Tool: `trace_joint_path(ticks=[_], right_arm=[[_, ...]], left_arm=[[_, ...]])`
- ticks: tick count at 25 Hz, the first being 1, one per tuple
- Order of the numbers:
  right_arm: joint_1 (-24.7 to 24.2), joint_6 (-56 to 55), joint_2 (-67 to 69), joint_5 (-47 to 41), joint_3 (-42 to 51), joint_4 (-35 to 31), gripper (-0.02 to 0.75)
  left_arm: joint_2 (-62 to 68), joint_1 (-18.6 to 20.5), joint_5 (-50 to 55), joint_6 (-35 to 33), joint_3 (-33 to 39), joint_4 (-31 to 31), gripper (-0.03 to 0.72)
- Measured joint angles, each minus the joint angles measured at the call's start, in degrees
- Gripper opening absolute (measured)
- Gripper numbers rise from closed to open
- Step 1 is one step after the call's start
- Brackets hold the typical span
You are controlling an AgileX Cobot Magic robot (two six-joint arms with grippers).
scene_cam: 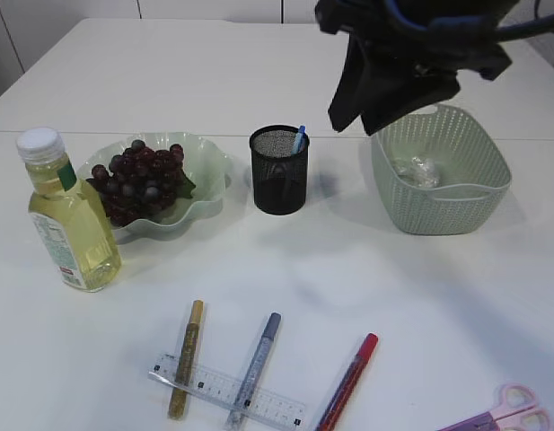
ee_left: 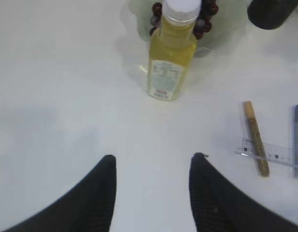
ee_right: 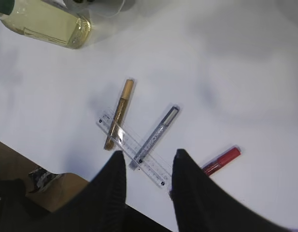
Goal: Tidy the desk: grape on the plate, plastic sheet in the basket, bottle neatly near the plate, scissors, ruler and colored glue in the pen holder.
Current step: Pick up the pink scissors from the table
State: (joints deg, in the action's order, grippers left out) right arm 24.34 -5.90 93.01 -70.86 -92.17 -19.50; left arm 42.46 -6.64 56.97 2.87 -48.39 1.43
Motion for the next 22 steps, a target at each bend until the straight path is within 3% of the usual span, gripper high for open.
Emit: trace_joint_path(ticks=[7, 13, 22], right_arm=[[0.0, -2.8, -7.8, -0.1, 4.9, 2.5, 0.271], [0.0, -4.8, -14.9, -0.2, 18.7, 4.2, 0.271], [0.0, -7.8, -21.8, -0.2, 38.7, 0.3, 0.271]], left_arm=[[0.0, 0.0, 0.5, -6.9, 0.0, 6.0, 0.362], [0.0, 0.0, 0.6, -10.8, 0.0, 9.4, 0.362], [0.0, 0.0, 0.6, -11.3, 0.0, 10.5, 0.361]])
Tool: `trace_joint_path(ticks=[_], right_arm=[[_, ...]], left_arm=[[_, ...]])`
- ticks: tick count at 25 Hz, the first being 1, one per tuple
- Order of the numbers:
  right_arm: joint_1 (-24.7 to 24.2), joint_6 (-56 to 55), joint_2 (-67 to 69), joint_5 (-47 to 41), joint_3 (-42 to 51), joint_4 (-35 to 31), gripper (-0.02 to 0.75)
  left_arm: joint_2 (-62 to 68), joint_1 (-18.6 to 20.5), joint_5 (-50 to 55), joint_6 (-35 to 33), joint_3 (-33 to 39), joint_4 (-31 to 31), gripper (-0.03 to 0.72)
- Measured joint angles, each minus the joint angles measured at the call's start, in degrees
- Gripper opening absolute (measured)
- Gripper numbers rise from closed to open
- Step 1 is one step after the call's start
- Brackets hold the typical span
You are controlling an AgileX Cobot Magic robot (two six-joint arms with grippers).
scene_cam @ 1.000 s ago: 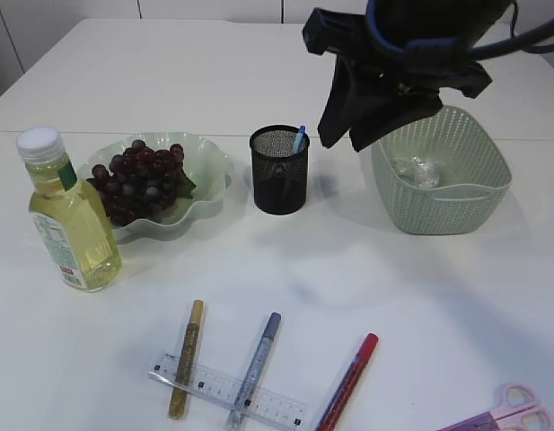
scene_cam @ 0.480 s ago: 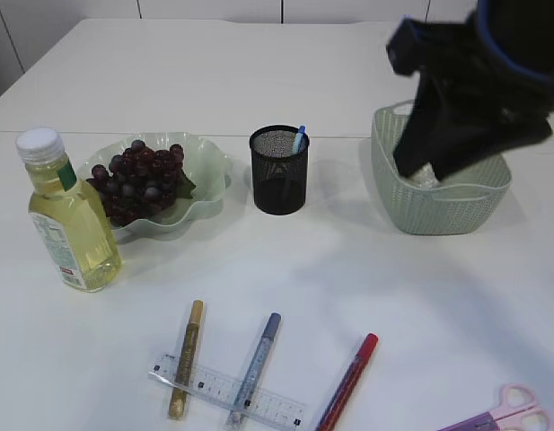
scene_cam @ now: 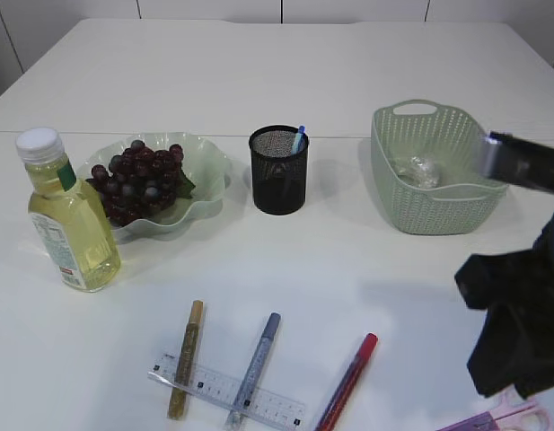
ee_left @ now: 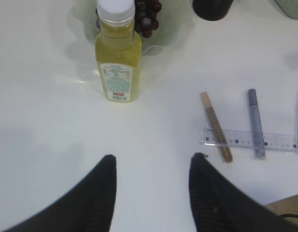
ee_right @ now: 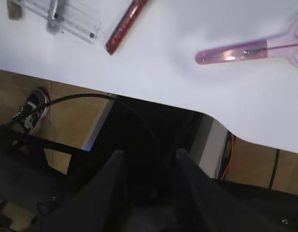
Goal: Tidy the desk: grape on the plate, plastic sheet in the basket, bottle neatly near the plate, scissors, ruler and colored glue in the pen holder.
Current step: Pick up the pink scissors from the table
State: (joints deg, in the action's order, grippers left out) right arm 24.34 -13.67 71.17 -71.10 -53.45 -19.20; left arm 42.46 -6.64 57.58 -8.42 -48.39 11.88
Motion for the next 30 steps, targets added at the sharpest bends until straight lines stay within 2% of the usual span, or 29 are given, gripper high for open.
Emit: trace_joint_path(ticks=[4, 21, 25, 30], right_arm=[[0.0, -1.2, 0.0, 0.2, 2.5, 0.0, 0.271], [0.0, -10.0, 3.2, 0.7, 2.5, 6.3, 0.271], [0.0, -14.3, 5.7, 1.1, 2.5, 6.6, 0.271], [0.0, -24.9, 8.0, 1.3, 2.5, 8.6, 0.271]], left_arm=[[0.0, 0.0, 0.0, -0.2, 0.0, 0.3, 0.361], [0.0, 0.0, 0.3, -4.9, 0.0, 4.8, 0.359], [0.0, 0.0, 0.6, -5.3, 0.0, 5.0, 0.354], [0.0, 0.0, 0.8, -5.5, 0.0, 5.9, 0.351]])
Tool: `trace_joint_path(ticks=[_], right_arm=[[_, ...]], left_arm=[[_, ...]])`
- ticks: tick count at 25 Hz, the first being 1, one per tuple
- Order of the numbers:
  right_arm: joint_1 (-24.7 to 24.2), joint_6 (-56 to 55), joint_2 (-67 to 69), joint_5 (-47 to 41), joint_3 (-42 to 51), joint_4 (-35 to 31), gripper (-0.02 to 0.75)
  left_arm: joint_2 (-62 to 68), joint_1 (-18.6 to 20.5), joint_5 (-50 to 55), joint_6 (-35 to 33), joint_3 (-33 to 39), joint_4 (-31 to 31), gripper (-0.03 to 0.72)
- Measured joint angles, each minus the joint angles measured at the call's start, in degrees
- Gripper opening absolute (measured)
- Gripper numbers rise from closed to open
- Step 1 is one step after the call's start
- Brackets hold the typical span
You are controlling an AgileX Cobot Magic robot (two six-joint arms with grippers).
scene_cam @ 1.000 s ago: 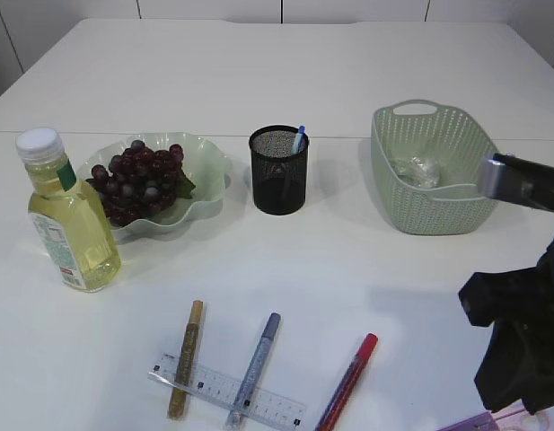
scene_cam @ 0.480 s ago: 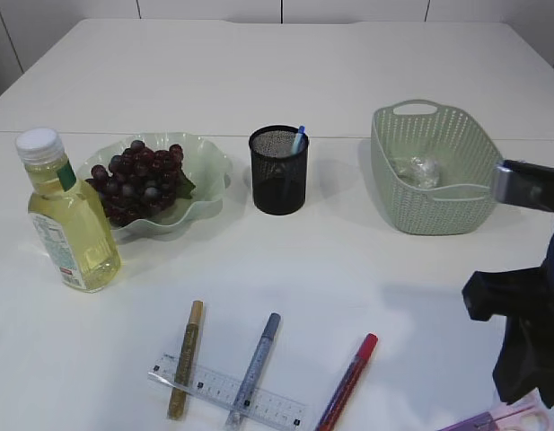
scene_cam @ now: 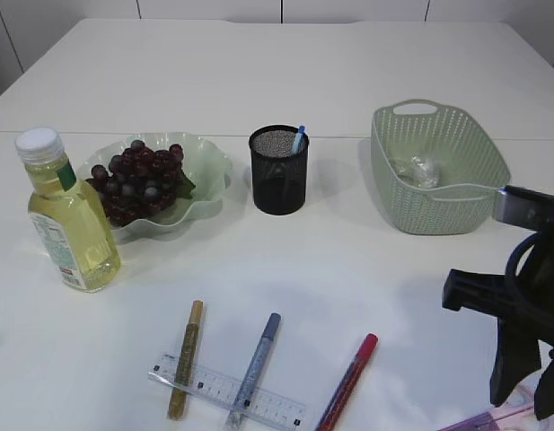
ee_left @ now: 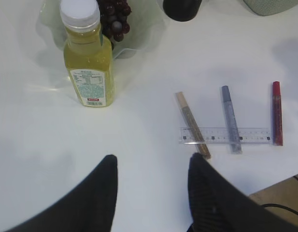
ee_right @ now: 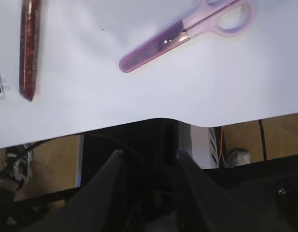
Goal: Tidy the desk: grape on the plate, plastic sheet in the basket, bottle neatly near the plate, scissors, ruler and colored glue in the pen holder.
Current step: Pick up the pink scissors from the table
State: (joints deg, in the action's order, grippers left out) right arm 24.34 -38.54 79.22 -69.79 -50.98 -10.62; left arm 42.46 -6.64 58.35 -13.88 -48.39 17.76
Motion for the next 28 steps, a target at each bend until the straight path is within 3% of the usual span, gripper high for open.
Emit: trace_joint_path(ticks=[4, 11, 18, 28], right_arm=[[0.0, -8.6, 0.5, 3.5, 0.0, 0.2, 0.287], [0.0, -23.6, 0.5, 7.8, 0.0, 2.9, 0.396], [0.0, -32.0, 0.5, 8.3, 3.8, 6.3, 0.404], [0.0, -36.5, 1.9, 17.4, 8.2, 6.8, 0.403]], left_arm=[[0.0, 0.0, 0.9, 0.0, 0.0, 0.2, 0.348], [0.0, 0.0, 1.3, 0.0, 0.0, 0.4, 0.347], [0.0, 0.0, 1.3, 0.0, 0.0, 0.3, 0.346], [0.0, 0.0, 1.4, 0.0, 0.0, -0.3, 0.343]])
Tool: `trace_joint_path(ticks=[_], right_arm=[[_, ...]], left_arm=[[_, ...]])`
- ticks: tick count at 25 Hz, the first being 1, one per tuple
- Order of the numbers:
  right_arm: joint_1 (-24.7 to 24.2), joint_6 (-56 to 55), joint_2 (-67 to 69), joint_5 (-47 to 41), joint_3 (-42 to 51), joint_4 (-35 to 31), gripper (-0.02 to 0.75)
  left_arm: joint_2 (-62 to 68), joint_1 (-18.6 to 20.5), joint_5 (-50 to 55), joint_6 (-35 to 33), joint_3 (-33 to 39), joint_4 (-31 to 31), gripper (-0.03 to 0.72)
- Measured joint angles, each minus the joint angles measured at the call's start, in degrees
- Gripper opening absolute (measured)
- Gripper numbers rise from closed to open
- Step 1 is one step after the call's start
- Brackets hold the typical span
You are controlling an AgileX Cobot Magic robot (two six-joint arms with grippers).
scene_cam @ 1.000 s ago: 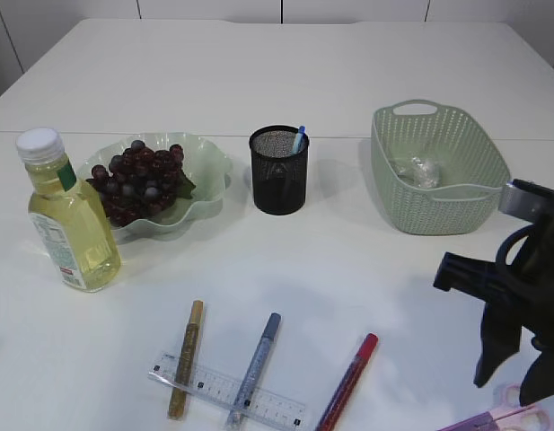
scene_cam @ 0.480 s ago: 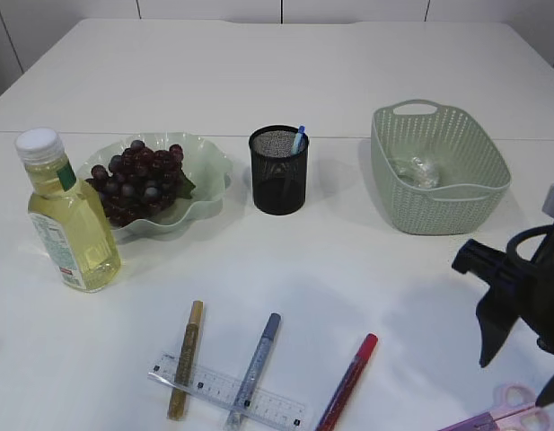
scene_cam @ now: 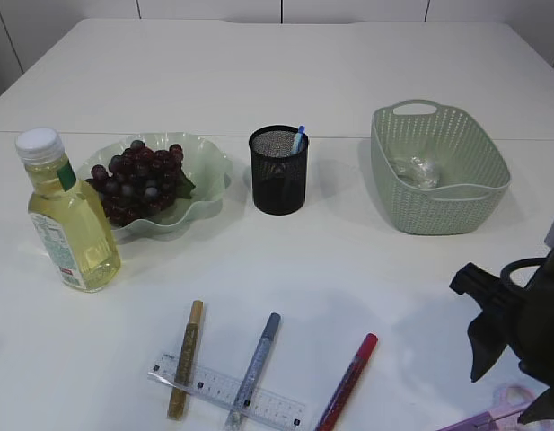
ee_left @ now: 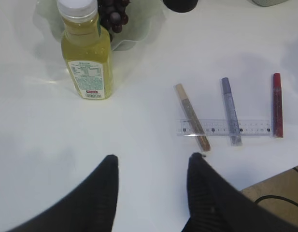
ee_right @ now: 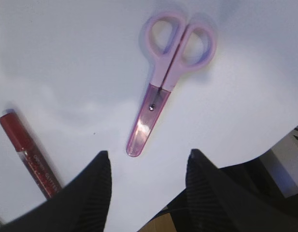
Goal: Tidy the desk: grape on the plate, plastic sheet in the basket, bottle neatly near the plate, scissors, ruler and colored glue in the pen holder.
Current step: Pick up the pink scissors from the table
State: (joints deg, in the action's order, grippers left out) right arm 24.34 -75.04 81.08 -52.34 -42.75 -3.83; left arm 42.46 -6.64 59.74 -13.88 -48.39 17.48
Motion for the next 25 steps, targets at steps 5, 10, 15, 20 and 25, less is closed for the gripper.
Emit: trace_joint_path(ticks=[5, 10, 15, 20, 25], right_arm=[[0.0, -0.3, 4.9, 1.4, 0.0, -1.5, 0.402], [0.0, -0.3, 8.6, 3.8, 0.0, -3.9, 0.402], [0.0, -0.3, 9.1, 5.2, 0.0, -3.0, 0.402], [0.0, -0.4, 9.1, 5.3, 0.0, -0.3, 0.401], [0.0, -0.4, 9.1, 5.3, 0.0, 0.5, 0.401]], left_arm=[[0.0, 0.0, 0.6, 0.0, 0.0, -0.1, 0.342], [0.0, 0.0, 1.0, 0.0, 0.0, -0.1, 0.342], [0.0, 0.0, 1.1, 0.0, 0.0, -0.1, 0.342], [0.0, 0.0, 1.1, 0.0, 0.0, -0.1, 0.342], [0.0, 0.0, 1.2, 0.0, 0.0, -0.2, 0.342]])
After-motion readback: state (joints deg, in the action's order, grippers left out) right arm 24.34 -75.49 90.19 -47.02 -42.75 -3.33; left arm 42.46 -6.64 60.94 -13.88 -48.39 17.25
